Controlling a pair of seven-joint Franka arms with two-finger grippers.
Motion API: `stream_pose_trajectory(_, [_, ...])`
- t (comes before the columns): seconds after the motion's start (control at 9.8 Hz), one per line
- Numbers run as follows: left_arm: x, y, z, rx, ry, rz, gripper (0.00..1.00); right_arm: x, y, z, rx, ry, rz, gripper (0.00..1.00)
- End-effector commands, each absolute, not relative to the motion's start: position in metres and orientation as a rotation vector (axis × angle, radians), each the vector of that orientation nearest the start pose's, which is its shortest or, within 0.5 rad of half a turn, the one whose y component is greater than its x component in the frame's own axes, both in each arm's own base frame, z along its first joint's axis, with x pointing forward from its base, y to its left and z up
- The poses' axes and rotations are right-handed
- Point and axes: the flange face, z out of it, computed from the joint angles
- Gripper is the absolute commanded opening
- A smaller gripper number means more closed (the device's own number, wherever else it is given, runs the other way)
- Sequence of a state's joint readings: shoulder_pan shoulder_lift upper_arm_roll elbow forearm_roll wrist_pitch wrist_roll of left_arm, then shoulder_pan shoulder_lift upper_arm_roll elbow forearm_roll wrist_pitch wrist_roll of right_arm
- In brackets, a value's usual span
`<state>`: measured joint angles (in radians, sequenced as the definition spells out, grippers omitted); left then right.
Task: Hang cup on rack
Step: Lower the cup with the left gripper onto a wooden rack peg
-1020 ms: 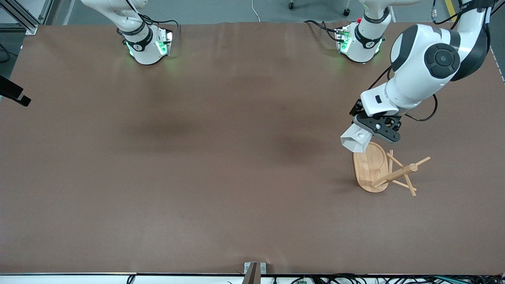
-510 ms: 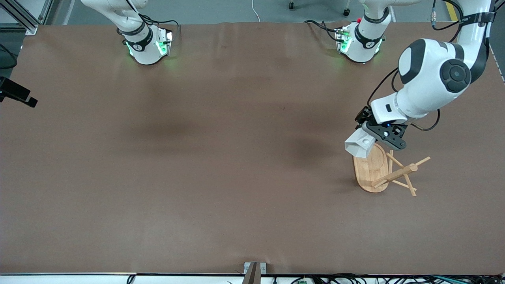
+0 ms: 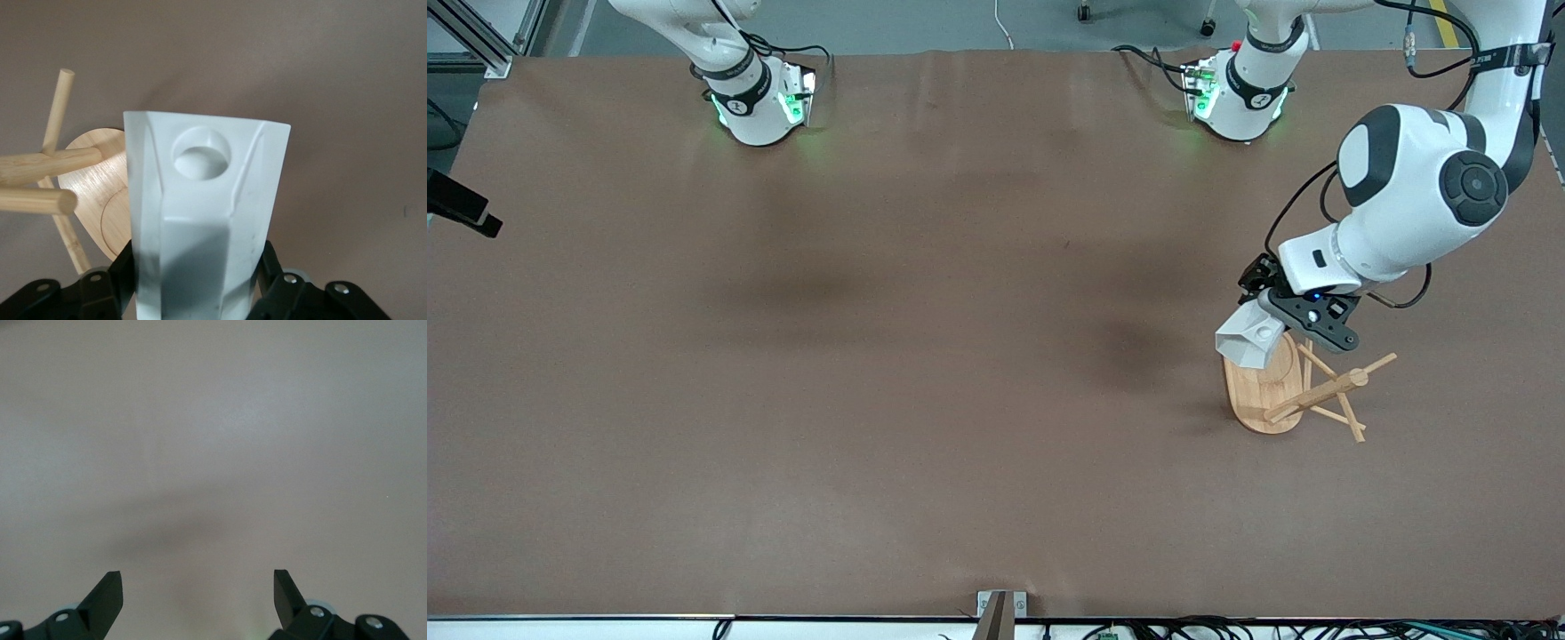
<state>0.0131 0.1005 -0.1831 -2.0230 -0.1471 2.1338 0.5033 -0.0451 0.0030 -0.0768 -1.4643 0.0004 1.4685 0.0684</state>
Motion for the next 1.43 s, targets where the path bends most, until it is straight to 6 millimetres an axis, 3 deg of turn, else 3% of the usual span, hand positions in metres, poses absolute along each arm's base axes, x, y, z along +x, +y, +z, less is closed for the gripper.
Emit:
stream_pose_trajectory(0.0, [0.576,-0.094,0.385,-3.154,0.970,-0.042,0.00,0.541,-0.065,0.667,-3.137,0.311,0.005,1.00])
stream_pose_trajectory(0.82, [0.590,-0.081,0.383,-3.152,0.962,-0.056,0.00,0.541,-0.066,0.667,-3.133,0.327,0.003,1.00])
stream_pose_trajectory(0.92, [0.591,-0.077,0.381,-3.155,0.954,-0.052,0.00,0.541,-0.066,0.667,-3.129,0.350,0.005,1.00])
stream_pose_trajectory(1.02, [0.594,-0.057,0.377,-3.168,0.900,-0.045,0.00,0.541,-0.066,0.666,-3.130,0.353,0.007,1.00])
stream_pose_trajectory(1.33, [0.600,-0.048,0.371,-3.150,0.923,-0.098,0.00,0.540,-0.067,0.666,-3.128,0.358,0.007,1.00])
